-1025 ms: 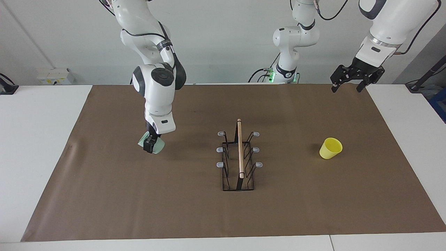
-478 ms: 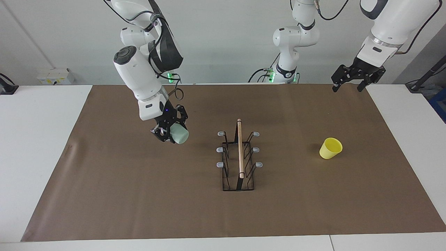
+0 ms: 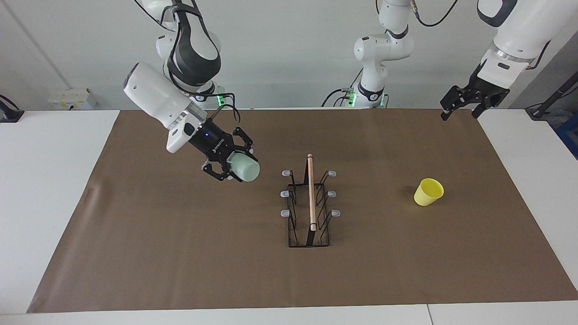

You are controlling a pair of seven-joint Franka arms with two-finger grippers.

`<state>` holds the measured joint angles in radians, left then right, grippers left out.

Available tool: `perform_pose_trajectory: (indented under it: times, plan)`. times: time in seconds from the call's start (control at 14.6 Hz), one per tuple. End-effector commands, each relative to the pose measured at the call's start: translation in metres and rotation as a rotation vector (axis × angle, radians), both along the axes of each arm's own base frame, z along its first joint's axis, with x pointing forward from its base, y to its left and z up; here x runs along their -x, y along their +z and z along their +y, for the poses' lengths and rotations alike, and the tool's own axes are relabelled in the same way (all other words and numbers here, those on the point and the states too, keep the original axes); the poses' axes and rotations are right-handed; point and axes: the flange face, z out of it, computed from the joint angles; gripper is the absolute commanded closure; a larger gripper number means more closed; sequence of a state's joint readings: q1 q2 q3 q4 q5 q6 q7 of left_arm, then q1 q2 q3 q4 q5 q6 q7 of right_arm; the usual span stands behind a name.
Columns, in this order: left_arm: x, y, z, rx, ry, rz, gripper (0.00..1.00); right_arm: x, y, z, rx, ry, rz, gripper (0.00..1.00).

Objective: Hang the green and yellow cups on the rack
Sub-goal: 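Carry the green cup with the right gripper to the rack peg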

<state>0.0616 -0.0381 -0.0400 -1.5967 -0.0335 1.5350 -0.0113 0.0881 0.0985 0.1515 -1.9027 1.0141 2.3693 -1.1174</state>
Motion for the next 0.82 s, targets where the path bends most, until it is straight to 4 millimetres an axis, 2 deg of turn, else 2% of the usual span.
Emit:
perform_pose_trajectory:
  times: [0.0, 0.27, 0.34, 0.41, 0.48, 0.62, 0.68, 0.75]
  plan:
    - [0.014, -0.011, -0.017, 0.012, -0.003, 0.023, 0.00, 0.028, -0.013, 0.007, -0.128, -0.071, -0.074, 1.00]
    - [0.013, -0.016, -0.004, 0.031, 0.039, 0.019, 0.00, 0.052, -0.043, 0.051, -0.268, -0.201, -0.148, 1.00]
    - [0.010, -0.019, 0.008, 0.066, 0.084, 0.043, 0.00, 0.057, -0.054, 0.062, -0.297, -0.226, -0.152, 1.00]
    - [0.001, -0.030, 0.021, 0.083, 0.112, 0.087, 0.00, 0.061, -0.062, 0.071, -0.314, -0.230, -0.166, 1.00]
    - [-0.011, -0.038, 0.030, 0.089, 0.126, 0.124, 0.00, 0.062, -0.068, 0.073, -0.323, -0.248, -0.178, 1.00]
    - [-0.053, -0.064, 0.055, 0.088, 0.232, 0.205, 0.00, 0.075, -0.079, 0.093, -0.316, -0.246, -0.180, 1.00]
    - [-0.071, -0.069, 0.063, 0.080, 0.302, 0.207, 0.00, 0.076, -0.088, 0.095, -0.308, -0.250, -0.182, 1.00]
    - [-0.084, -0.082, 0.071, 0.082, 0.345, 0.212, 0.00, 0.076, -0.096, 0.098, -0.309, -0.257, -0.189, 1.00]
